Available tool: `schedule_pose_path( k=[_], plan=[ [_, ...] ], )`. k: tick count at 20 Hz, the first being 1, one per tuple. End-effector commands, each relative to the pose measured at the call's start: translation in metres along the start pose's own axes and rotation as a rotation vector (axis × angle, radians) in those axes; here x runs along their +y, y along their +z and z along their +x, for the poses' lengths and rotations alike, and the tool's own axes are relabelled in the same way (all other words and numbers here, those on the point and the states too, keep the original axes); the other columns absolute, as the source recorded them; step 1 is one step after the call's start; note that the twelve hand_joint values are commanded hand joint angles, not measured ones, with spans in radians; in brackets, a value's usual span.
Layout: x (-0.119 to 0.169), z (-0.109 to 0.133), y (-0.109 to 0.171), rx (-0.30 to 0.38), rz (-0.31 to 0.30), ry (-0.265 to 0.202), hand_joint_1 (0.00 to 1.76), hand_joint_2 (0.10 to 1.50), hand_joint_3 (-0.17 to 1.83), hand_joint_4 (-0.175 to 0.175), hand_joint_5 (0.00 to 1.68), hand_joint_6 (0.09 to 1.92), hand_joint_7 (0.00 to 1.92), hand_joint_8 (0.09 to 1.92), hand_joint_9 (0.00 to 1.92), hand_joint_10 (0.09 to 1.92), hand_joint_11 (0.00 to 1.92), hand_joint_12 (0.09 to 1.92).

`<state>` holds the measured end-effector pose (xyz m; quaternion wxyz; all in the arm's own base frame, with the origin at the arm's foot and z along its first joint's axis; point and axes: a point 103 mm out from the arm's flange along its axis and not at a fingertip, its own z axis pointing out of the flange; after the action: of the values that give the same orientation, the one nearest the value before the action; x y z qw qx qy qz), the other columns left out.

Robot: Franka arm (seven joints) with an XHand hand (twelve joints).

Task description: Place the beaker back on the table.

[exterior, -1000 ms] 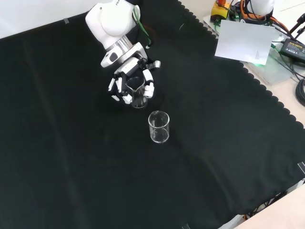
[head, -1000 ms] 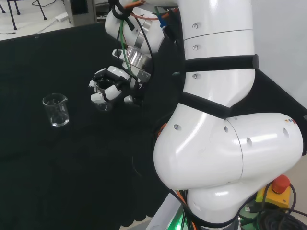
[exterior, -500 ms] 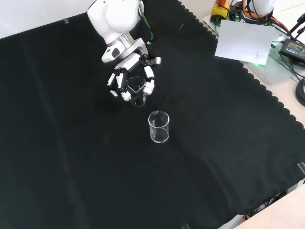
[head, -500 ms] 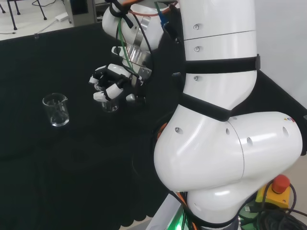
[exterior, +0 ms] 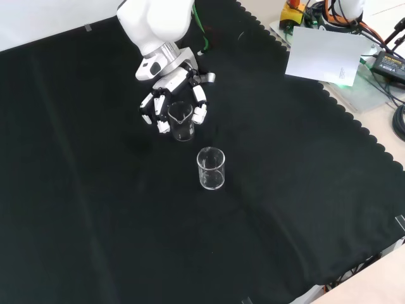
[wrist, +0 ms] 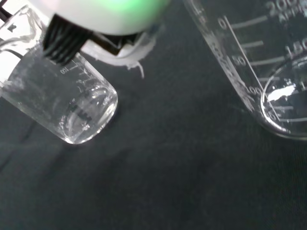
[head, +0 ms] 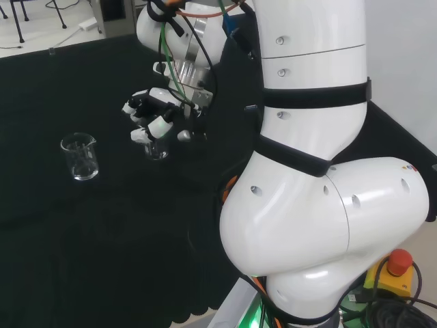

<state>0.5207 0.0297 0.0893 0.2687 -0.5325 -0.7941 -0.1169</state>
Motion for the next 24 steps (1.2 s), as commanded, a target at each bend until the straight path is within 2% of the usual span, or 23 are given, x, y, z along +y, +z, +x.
schedule_pose_path(
  k=[1, 7, 12, 17, 24],
  plan=[
    [-0.003, 0.012, -0.014, -0.024, -0.01, 0.001, 0.94, 0.49, 0.65, -0.071, 0.46, 0.52, 0.84, 0.09, 0.87, 0.09, 0.0, 1.34],
    [-0.01, 0.022, -0.031, -0.066, 0.006, 0.023, 0.93, 0.51, 0.63, -0.07, 0.45, 0.46, 0.79, 0.09, 0.83, 0.09, 0.0, 1.32],
    [-0.022, 0.026, -0.043, -0.095, -0.007, 0.033, 0.9, 0.53, 0.59, -0.063, 0.44, 0.35, 0.71, 0.09, 0.76, 0.09, 0.0, 1.25],
    [-0.033, 0.028, -0.053, -0.107, -0.022, 0.043, 0.89, 0.53, 0.59, -0.062, 0.43, 0.32, 0.69, 0.09, 0.74, 0.09, 0.0, 1.24],
    [-0.044, 0.024, -0.065, -0.136, -0.013, 0.087, 0.88, 0.54, 0.58, -0.063, 0.43, 0.27, 0.67, 0.09, 0.73, 0.09, 0.0, 1.23]
  ],
)
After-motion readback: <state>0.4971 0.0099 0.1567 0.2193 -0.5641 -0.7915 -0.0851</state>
